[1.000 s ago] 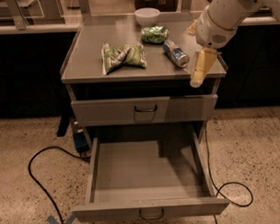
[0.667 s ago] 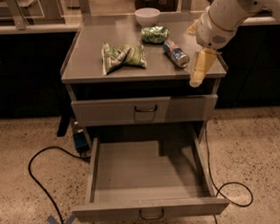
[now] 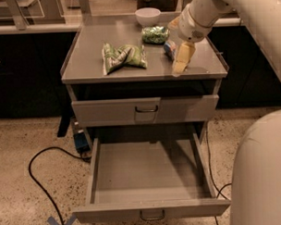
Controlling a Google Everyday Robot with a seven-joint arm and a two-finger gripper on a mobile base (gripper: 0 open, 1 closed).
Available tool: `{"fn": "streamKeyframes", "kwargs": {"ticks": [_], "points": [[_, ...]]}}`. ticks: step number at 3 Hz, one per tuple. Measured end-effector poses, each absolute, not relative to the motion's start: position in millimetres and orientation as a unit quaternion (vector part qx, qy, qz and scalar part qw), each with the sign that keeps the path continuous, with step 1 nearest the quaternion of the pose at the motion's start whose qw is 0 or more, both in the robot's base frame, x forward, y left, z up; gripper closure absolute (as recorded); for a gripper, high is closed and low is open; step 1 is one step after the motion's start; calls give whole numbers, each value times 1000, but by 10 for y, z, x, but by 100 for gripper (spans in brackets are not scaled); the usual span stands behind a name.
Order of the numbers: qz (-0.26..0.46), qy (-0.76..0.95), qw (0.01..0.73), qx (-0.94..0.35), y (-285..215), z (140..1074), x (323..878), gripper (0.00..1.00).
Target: Place green jalapeno chip bag into middle drawer
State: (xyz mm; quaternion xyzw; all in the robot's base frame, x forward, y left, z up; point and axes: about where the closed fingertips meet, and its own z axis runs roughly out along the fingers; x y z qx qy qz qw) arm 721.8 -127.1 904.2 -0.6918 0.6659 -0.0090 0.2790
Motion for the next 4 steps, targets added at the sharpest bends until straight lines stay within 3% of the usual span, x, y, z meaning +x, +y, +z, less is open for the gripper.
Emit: {"fn": "streamKeyframes", "kwargs": {"ticks": [4], "points": [[23,588,254,-767,-137,8834,7773,0]]}}
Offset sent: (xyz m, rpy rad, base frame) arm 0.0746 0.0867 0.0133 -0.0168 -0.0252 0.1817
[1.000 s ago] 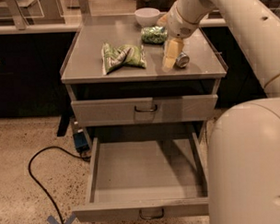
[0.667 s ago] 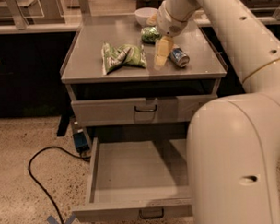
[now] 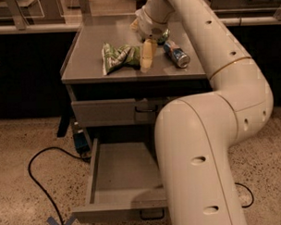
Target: Place green jalapeno chip bag into middle drawer
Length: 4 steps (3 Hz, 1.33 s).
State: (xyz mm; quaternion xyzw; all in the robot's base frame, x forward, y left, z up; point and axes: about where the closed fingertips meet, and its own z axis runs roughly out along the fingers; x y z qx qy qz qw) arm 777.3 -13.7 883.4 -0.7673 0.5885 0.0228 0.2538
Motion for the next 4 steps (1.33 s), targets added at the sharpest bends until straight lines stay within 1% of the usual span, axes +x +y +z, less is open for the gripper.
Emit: {"fn": "streamKeyframes", "kwargs": {"ticks": [1,2,3,4], "points": [[33,575,243,-780,99,8754,7791,0],[40,556,233,-797,445,8658,7825,0],[40,556,233,-797,445,8657,7826,0],[56,565,234,-789,475,8473,7876,0]]}}
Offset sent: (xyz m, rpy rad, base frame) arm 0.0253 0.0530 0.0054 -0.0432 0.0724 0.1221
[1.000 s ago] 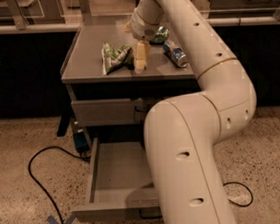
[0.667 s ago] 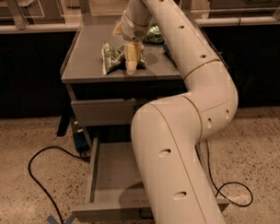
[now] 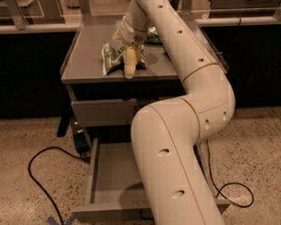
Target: Place green jalapeno chip bag into middle drawer
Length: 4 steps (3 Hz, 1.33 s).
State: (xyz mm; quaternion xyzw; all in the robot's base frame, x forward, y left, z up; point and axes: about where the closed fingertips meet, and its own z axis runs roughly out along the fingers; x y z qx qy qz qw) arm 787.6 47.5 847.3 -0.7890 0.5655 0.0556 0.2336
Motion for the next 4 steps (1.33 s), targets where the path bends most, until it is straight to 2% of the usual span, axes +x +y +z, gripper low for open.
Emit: {"fn": "streamKeyframes", "kwargs": {"ticks": [1,2,4], "points": [[71,570,231,-785,512,8320,7892,0],[68,569,238,-784,552,8305,7939,18],[66,568,246,-783,598,8293,7982,66]]}}
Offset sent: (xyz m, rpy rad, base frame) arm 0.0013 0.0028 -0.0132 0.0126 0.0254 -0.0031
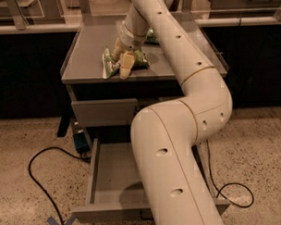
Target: Place green jalapeno chip bag into middle drawer
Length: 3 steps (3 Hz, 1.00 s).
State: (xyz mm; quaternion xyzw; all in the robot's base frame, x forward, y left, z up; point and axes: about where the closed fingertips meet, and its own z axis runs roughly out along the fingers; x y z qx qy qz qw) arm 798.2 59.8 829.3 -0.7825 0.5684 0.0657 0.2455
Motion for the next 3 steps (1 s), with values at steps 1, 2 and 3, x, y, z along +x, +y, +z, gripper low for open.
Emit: {"fn": "streamKeyframes", "kwargs": {"ticks": [1,2,3], "points": [[66,568,246,-783,598,8311,7953,89],[66,568,246,-783,598,8354,7902,100],[66,568,246,-783,598,8354,7902,100]]}}
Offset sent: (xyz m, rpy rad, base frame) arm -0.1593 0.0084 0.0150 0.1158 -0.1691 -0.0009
